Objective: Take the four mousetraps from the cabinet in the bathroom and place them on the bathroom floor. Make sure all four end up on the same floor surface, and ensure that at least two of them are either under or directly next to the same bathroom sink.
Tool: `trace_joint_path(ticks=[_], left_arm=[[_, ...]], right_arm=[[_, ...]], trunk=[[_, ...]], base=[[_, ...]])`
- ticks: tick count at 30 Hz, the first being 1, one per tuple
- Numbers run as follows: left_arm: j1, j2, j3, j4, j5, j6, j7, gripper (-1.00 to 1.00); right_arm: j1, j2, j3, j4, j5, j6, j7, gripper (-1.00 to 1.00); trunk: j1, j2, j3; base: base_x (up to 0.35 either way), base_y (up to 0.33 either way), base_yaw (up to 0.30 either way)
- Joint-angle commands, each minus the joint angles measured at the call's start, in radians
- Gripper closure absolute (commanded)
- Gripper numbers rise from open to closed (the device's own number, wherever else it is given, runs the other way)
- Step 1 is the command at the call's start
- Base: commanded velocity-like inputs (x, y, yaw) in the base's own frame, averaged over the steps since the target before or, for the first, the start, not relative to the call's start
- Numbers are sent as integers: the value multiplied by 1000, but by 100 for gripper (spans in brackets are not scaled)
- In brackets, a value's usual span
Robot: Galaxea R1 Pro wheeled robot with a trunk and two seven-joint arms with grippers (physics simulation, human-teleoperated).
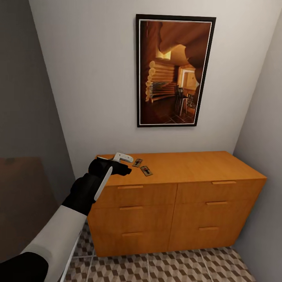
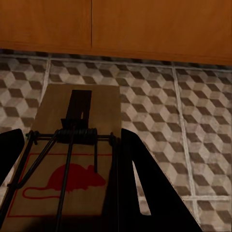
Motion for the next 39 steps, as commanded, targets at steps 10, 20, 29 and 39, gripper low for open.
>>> trace_joint_path(ticks=[10, 20, 29, 39], left_arm=[[-1, -7, 0, 1, 1, 5, -2, -100], [-1, -10, 0, 13, 1, 6, -2, -100], [-1, -11, 0, 39, 1, 5, -3, -100], [-1, -20, 0, 53, 1, 4, -16, -100]], right_arm=[[3, 2, 7, 1, -86, 36, -3, 100], [4, 4, 7, 1, -110, 38, -3, 100], [4, 5, 7, 1, -110, 40, -2, 100], [4, 7, 7, 1, -110, 40, -2, 100]], trunk=[[0, -1, -1], [0, -1, -1], [0, -1, -1], [0, -1, -1]], base=[[124, 0, 0], [177, 0, 0], [137, 0, 0], [35, 0, 0]])
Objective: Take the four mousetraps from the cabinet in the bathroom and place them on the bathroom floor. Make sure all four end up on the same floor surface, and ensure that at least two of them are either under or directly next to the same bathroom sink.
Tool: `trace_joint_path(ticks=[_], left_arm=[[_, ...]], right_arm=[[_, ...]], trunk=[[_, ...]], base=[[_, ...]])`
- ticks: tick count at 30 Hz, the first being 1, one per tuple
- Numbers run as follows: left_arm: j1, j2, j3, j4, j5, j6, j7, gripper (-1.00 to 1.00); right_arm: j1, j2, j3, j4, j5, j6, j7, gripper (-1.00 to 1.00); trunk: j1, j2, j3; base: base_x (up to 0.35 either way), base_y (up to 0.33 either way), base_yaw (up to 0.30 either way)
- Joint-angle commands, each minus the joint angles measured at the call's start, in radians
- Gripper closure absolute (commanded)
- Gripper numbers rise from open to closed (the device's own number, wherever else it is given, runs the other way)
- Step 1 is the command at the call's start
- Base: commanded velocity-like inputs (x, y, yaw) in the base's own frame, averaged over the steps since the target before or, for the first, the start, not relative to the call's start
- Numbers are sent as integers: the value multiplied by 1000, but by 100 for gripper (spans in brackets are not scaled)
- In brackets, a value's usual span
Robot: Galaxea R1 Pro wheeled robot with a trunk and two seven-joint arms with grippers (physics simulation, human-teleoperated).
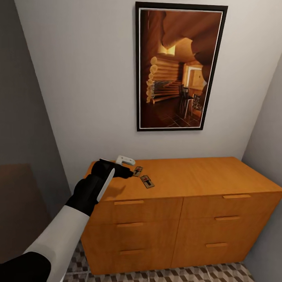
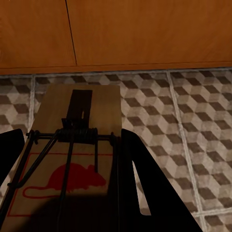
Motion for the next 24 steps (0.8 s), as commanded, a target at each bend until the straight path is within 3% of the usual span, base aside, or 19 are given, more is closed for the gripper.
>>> trace_joint_path(ticks=[1, 8, 24], left_arm=[[-1, 0, 0, 0, 0, 4, -7, -100], [-1, -1, 0, 2, 0, 2, -79, -100], [-1, -2, 0, 1, 0, 2, -91, -100]], right_arm=[[-1, 0, 9, 1, -8, -3, -3, 100], [-1, 1, 9, 1, -8, -3, -4, 100], [-1, 2, 9, 1, -8, -3, -3, 100]], trunk=[[0, -1, -1], [0, -1, -1], [0, -1, -1]], base=[[4, 0, 0], [1, 0, 0], [13, 0, 0]])
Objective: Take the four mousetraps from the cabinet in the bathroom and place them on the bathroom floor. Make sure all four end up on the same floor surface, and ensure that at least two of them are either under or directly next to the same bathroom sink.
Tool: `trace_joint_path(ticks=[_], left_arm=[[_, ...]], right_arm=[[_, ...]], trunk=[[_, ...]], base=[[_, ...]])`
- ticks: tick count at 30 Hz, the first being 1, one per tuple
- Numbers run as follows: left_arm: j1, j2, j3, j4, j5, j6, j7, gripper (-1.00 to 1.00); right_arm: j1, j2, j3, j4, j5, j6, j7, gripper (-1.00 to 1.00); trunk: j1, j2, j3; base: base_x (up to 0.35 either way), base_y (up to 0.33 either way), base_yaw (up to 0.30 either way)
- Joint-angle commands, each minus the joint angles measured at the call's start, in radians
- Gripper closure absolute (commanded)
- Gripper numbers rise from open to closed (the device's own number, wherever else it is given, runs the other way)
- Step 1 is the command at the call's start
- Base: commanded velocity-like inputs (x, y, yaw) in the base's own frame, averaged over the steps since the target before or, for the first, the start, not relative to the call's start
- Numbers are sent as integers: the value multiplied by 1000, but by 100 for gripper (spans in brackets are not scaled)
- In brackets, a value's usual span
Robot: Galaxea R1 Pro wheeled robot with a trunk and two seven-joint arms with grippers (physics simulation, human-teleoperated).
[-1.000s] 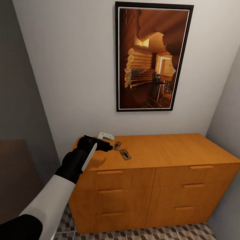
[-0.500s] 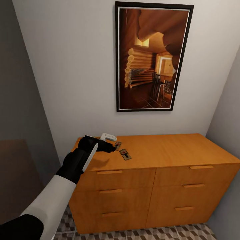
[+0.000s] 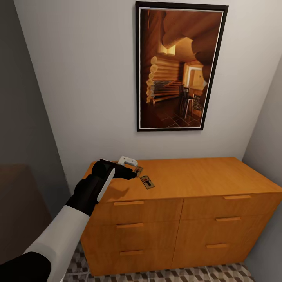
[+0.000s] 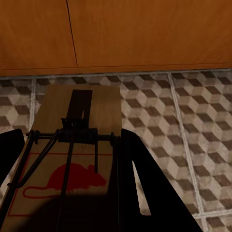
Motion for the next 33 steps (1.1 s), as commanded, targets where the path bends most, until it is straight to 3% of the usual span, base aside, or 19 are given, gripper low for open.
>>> trace_joint_path(ticks=[1, 10, 24, 28, 33], left_arm=[[-1, 0, 0, -1, 1, 5, -1, -100], [-1, 0, -3, -1, 1, 5, -1, -100], [-1, -1, -4, -6, 1, 5, -2, -100], [-1, -5, -2, -8, 13, 4, -2, -100], [-1, -12, 0, -10, 71, 3, -2, -100]], right_arm=[[-1, 0, 9, 1, -8, -3, -3, 100], [-1, 0, 9, 1, -8, -3, -3, 100], [-1, 0, 9, 1, -8, -3, -3, 100], [-1, 0, 9, 1, -8, -2, -3, 100], [-1, 0, 9, 1, -8, -1, -3, 100]], trunk=[[0, -1, -1], [0, -1, -1], [0, -1, -1], [0, -1, -1], [0, -1, -1]], base=[[131, 0, 0], [147, 0, 0], [12, 0, 0], [0, 0, 0], [0, 0, 0]])
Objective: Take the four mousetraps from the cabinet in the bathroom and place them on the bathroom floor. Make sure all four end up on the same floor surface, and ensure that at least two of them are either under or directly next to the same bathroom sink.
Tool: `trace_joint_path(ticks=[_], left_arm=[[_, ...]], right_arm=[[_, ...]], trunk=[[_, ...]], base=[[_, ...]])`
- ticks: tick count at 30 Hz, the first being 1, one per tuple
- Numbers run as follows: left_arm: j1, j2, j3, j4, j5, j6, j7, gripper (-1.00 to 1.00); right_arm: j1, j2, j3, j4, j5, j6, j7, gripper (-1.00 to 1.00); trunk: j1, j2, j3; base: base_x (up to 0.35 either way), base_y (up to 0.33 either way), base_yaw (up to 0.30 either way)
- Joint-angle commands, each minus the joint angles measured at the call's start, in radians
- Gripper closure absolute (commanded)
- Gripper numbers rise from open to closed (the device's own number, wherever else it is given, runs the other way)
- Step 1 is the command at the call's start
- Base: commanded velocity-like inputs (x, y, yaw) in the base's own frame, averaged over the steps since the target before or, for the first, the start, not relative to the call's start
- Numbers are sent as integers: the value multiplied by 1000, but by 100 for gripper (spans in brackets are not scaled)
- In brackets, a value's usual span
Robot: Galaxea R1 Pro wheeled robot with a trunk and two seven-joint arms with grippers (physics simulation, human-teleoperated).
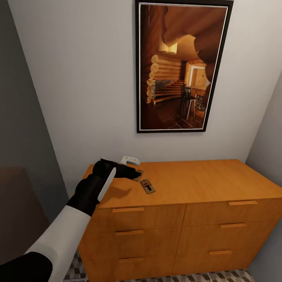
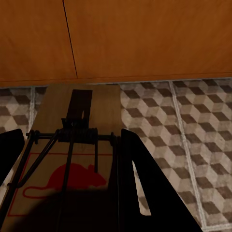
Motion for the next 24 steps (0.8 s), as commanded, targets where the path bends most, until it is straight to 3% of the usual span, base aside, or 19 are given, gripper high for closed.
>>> trace_joint_path(ticks=[1, 2, 7, 24], left_arm=[[-1, -1, 0, 0, 31, 4, 4, -100], [-1, -1, 1, 0, 53, 2, 4, -100], [-1, -2, 1, 1, 94, 0, 5, -100], [-1, 2, 1, 6, 105, -3, 10, -100]], right_arm=[[-1, 0, 9, 1, -8, -3, -3, 100], [-1, 0, 9, 1, -8, -3, -3, 100], [-1, 0, 9, 1, -8, -2, -2, 100], [-1, 3, 10, 1, -8, 39, 1, 100]], trunk=[[0, -1, -1], [0, -1, -1], [0, -1, -1], [0, -1, -1]], base=[[0, 0, 0], [0, 0, 0], [0, 0, 0], [0, 0, 0]])
